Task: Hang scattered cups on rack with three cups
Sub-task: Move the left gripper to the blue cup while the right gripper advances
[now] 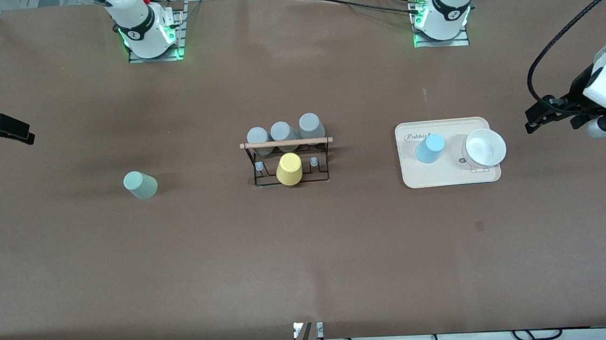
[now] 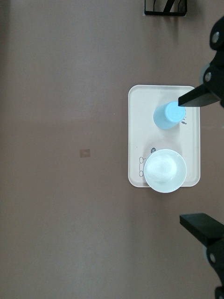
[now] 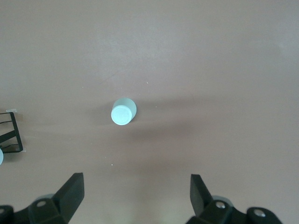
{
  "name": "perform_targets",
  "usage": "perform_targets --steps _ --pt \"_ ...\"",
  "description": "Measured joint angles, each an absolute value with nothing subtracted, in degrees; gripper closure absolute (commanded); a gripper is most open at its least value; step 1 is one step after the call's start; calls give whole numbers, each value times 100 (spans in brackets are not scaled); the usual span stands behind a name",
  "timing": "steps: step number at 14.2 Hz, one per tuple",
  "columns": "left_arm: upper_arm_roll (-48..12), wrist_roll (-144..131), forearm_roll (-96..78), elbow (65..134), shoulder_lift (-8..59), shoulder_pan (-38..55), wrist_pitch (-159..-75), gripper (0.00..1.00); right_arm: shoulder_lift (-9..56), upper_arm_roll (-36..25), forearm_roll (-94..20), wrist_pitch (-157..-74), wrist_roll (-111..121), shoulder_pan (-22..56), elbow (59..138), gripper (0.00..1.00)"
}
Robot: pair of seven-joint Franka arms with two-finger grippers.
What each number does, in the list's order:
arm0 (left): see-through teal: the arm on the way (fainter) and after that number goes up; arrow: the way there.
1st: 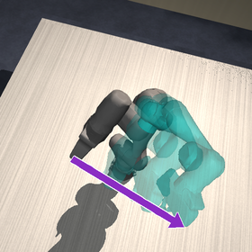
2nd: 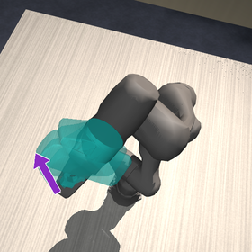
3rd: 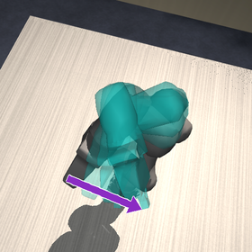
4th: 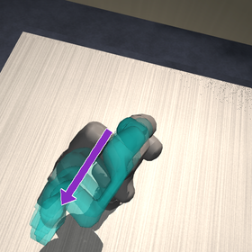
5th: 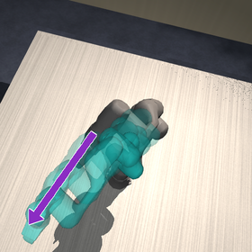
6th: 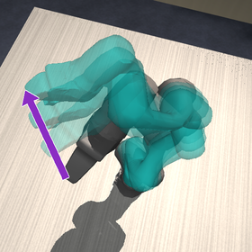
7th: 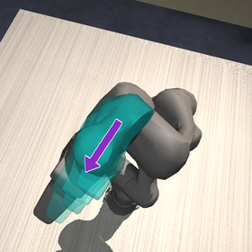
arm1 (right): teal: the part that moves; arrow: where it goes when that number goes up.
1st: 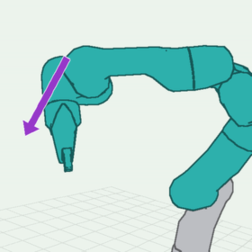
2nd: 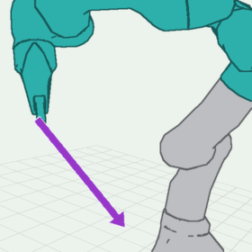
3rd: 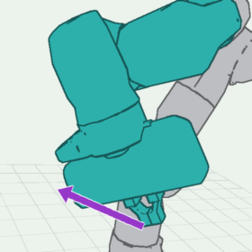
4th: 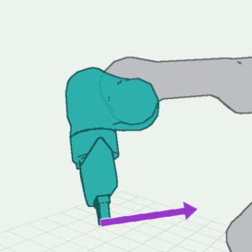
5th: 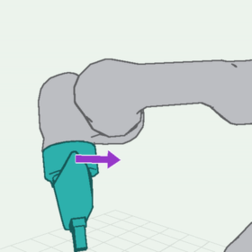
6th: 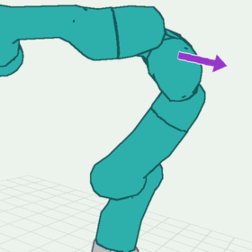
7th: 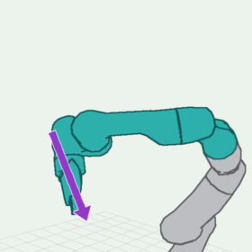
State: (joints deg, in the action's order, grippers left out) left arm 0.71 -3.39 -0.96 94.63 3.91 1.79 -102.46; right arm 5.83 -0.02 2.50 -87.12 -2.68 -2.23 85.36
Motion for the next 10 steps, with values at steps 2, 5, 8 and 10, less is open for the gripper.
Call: perform_targets --steps 2,5,8,10 --pt "71 -339 -96 9463 388 179 -10247 0 583 -1 219 -8719 -268 -223 8536 0" --pt "71 -339 -96 9463 375 164 -10248 0 589 -1 202 -8722 -268 -223 8536 0" --pt "72 -339 -96 9463 360 157 -10237 0 634 7 201 -8730 -267 -211 8544 0" --pt "71 -339 -96 9465 359 159 -10232 0 659 29 201 -8872 -267 -197 8676 0"
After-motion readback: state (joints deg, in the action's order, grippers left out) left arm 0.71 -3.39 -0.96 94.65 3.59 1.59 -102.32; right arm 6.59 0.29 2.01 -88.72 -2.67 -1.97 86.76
